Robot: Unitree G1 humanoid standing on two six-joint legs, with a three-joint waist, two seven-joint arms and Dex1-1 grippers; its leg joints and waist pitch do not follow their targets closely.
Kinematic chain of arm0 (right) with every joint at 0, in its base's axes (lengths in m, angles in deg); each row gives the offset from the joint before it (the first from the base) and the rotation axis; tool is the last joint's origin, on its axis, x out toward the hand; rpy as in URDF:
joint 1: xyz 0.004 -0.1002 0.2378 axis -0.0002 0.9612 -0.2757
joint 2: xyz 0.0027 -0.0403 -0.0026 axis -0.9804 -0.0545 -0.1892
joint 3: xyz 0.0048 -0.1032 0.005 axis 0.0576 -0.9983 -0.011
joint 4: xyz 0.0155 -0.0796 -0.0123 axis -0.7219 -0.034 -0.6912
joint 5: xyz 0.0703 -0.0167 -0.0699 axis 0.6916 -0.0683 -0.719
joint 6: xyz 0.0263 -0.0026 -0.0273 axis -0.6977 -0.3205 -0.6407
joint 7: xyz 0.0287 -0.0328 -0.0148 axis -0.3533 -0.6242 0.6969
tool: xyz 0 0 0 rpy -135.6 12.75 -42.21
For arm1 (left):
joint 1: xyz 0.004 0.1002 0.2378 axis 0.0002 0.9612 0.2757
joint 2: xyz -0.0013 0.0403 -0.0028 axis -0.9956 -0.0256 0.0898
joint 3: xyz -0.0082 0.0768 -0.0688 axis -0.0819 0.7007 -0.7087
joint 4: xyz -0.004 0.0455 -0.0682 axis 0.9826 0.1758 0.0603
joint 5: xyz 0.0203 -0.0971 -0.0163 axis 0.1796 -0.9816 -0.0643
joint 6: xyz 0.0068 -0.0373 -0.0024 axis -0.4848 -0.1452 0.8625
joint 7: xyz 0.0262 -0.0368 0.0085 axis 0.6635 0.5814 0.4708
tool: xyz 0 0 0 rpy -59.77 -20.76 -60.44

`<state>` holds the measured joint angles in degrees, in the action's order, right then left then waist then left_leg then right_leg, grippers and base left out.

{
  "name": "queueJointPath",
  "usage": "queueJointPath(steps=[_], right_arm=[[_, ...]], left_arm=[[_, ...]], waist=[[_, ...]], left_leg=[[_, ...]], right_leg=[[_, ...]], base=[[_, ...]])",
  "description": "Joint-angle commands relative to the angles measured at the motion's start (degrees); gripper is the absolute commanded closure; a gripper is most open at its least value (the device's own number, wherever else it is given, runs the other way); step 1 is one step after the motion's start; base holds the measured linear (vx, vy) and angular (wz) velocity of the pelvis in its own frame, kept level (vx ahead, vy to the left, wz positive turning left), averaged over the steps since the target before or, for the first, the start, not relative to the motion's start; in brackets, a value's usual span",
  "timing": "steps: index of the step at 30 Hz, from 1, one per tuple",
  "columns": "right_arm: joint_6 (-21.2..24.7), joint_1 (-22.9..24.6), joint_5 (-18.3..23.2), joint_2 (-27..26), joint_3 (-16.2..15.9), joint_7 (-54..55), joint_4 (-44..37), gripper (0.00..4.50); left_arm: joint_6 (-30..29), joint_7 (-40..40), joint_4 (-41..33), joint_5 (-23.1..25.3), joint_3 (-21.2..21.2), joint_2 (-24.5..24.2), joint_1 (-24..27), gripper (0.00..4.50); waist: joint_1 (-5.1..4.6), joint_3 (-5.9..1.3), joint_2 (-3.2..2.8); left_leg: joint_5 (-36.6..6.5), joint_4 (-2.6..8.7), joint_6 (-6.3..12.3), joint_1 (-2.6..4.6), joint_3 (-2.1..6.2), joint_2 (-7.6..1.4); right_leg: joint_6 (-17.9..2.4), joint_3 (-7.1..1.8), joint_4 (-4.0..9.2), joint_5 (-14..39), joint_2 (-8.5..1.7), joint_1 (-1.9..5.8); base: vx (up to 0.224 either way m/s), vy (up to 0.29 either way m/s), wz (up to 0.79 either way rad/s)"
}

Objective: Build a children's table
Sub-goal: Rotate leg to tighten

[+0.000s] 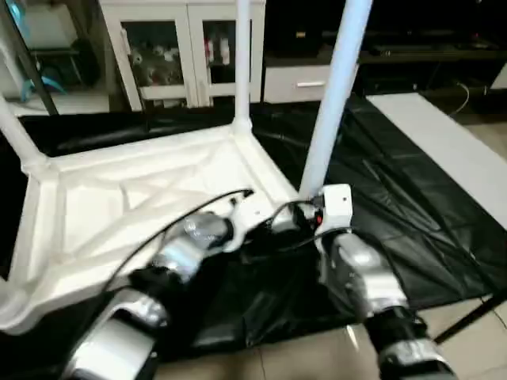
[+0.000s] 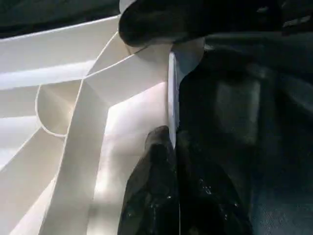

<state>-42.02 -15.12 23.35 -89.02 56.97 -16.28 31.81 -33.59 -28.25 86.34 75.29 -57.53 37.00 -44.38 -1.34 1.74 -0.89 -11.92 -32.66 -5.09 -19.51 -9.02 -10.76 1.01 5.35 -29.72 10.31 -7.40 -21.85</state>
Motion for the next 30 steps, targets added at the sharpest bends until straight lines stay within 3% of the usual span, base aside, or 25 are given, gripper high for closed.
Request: queueJointPath(steps=[1, 4, 6, 8, 11, 14, 17, 18, 20, 21, 23, 24, 25, 26, 27, 29, 30], right_arm=[[-2.97, -1.54, -0.68, -4.98, -4.85, -4.06, -1.20, 1.89], [-4.28, -0.94, 0.25, -4.11, -4.71, -6.94, -2.18, 1.89], [-6.16, -0.08, 0.79, -2.03, -4.21, -9.18, -4.17, 1.33], [-6.95, 0.25, 1.23, -0.49, -3.78, -10.20, -5.31, 1.33], [-8.19, 0.06, 1.02, 0.91, -3.04, -11.11, -5.23, 0.93], [-7.60, 0.10, 0.30, 5.22, -3.06, -14.89, -6.98, 0.81], [-6.65, 0.34, 0.33, 7.05, -3.51, -17.40, -8.15, 0.47], [-4.45, 1.24, 1.02, 11.68, -4.60, -25.10, -11.20, 0.41], [-3.65, 1.71, 1.26, 13.90, -5.23, -28.94, -12.50, 0.15], [-3.28, 1.92, 1.36, 14.71, -5.56, -30.44, -12.96, 0.06], [-0.84, 3.71, 2.49, 19.13, -7.90, -38.72, -16.04, 0.03], [-0.29, 4.08, 2.81, 19.95, -8.33, -40.23, -16.68, 0.01], [0.75, 4.73, 3.46, 21.40, -9.11, -42.85, -17.86, 0.01], [2.42, 6.01, 4.98, 23.74, -10.28, -47.43, -20.01, 0.01], [3.27, 6.60, 5.52, 24.77, -10.67, -49.34, -21.02, 0.01], [4.16, 7.44, 6.14, 26.27, -11.26, -52.04, -22.33, 0.01], [4.60, 7.74, 6.45, 26.89, -11.41, -53.31, -22.72, 0.01]], left_arm=[[-0.15, 6.54, 3.56, 1.82, 0.99, 3.01, -0.07, 4.50], [0.58, 4.61, 3.28, 1.59, 1.48, 2.46, 0.48, 4.50], [1.44, 2.20, 2.86, 1.38, 2.13, 1.34, 1.14, 4.50], [1.46, 1.24, 2.49, 1.22, 2.05, 0.69, 1.55, 4.50], [2.40, -0.03, 2.95, 1.45, 1.91, 0.15, 1.64, 4.50], [3.80, -5.23, 1.96, 1.33, 2.35, -1.87, 2.42, 4.50], [5.24, -8.56, 1.08, 0.87, 2.93, -2.94, 3.00, 4.50], [7.85, -17.90, -1.85, -0.86, 4.78, -6.26, 4.78, 4.50], [7.94, -22.16, -3.40, -1.68, 5.54, -7.88, 5.60, 4.50], [7.35, -23.33, -3.90, -1.84, 5.70, -8.40, 5.81, 4.50], [5.41, -29.24, -6.35, -2.83, 6.61, -11.04, 6.74, 4.50], [5.15, -30.31, -6.80, -3.03, 6.76, -11.50, 6.90, 4.50], [4.90, -32.26, -7.58, -3.39, 6.98, -12.28, 7.20, 4.50], [4.02, -35.82, -9.31, -4.49, 7.31, -13.60, 7.78, 4.50], [3.20, -37.53, -10.33, -5.08, 7.48, -14.31, 8.08, 4.50], [2.16, -39.91, -11.80, -5.49, 8.02, -15.64, 8.41, 4.50], [1.86, -40.68, -12.22, -5.23, 8.41, -16.36, 8.39, 4.50]], waist=[[-0.58, -1.75, 0.40], [-0.23, -1.99, 0.42], [0.06, -1.88, 0.57], [0.28, -1.94, 0.57], [0.26, -1.80, 0.69], [0.57, -1.91, 0.52], [0.95, -2.06, 0.89], [1.46, -2.21, 1.16], [1.90, -2.40, 1.17], [2.57, -2.32, 0.87], [2.62, -2.37, 1.11], [3.02, -2.41, 1.15], [3.12, -2.52, 0.99], [3.13, -2.93, 0.81], [3.38, -3.43, 0.64], [3.48, -3.58, 0.91], [3.64, -3.69, 1.03]], left_leg=[[-32.10, 5.18, 1.47, 0.59, 0.95, -1.27], [-29.59, 5.41, 1.73, -0.02, 0.68, -1.51], [-28.35, 5.39, 2.25, -0.26, 0.36, -1.51], [-27.34, 5.30, 2.56, -0.28, 0.19, -1.55], [-25.81, 5.37, 2.80, -0.81, 0.05, -1.49], [-24.52, 5.20, 2.96, -0.53, -0.10, -1.56], [-21.69, 5.00, 3.80, -0.93, -0.51, -1.61], [-19.81, 4.77, 4.55, -0.95, -0.72, -1.60], [-17.90, 4.59, 5.30, -1.02, -0.85, -1.73], [-17.80, 4.28, 5.44, -0.18, -1.43, -1.92], [-17.94, 4.19, 5.25, -0.10, -1.65, -1.90], [-16.30, 4.24, 5.49, -0.67, -1.45, -2.00], [-14.89, 4.15, 5.63, -0.84, -1.42, -2.04], [-11.07, 3.84, 6.10, -1.22, -1.32, -2.07], [-5.04, 3.07, 7.35, -1.04, -1.45, -2.03], [-2.21, 2.67, 8.43, -0.76, -1.70, -1.81], [-0.08, 2.38, 9.84, -0.79, -1.84, -1.69]], right_leg=[[-4.27, 0.15, 4.64, 32.79, -1.00, 0.93], [-6.48, -0.69, 3.83, 27.69, -1.10, 1.01], [-7.49, -0.99, 3.60, 26.84, -1.17, 0.97], [-7.84, -1.21, 3.54, 26.18, -1.29, 0.97], [-8.13, -1.38, 3.19, 26.35, -1.13, 1.09], [-8.02, -1.73, 3.21, 27.05, -1.25, 0.89], [-9.35, -2.23, 2.49, 23.10, -1.08, 1.07], [-10.01, -2.71, 2.09, 21.76, -1.01, 1.08], [-10.77, -3.01, 1.65, 19.80, -0.97, 1.12], [-11.84, -3.38, 1.57, 18.90, -0.78, 0.12], [-12.28, -3.56, 1.41, 18.40, -0.59, 0.08], [-12.42, -3.58, 0.75, 16.17, -0.49, 0.75], [-12.54, -3.62, 0.46, 14.73, -0.67, 0.90], [-13.71, -3.51, -0.35, 9.31, -0.59, 1.33], [-16.17, -3.44, -1.48, -0.52, -0.18, 1.62], [-17.88, -3.41, -1.99, -6.13, 0.04, 1.56], [-18.98, -3.37, -2.31, -9.23, 0.02, 1.78]], base=[[0.000, 0.000, 0.00], [0.000, 0.000, 0.00], [0.000, 0.000, 0.00], [0.000, 0.000, 0.00], [0.000, 0.000, 0.00], [0.000, 0.000, 0.00], [0.000, 0.000, 0.00], [0.000, 0.000, 0.00], [0.026, -0.021, 0.05], [0.052, -0.042, 0.10], [0.067, -0.052, 0.14], [0.073, -0.052, 0.12], [0.094, -0.032, -0.01], [0.102, -0.017, -0.06], [0.102, -0.017, -0.06], [0.088, -0.008, 0.00], [0.079, -0.005, 0.02]])
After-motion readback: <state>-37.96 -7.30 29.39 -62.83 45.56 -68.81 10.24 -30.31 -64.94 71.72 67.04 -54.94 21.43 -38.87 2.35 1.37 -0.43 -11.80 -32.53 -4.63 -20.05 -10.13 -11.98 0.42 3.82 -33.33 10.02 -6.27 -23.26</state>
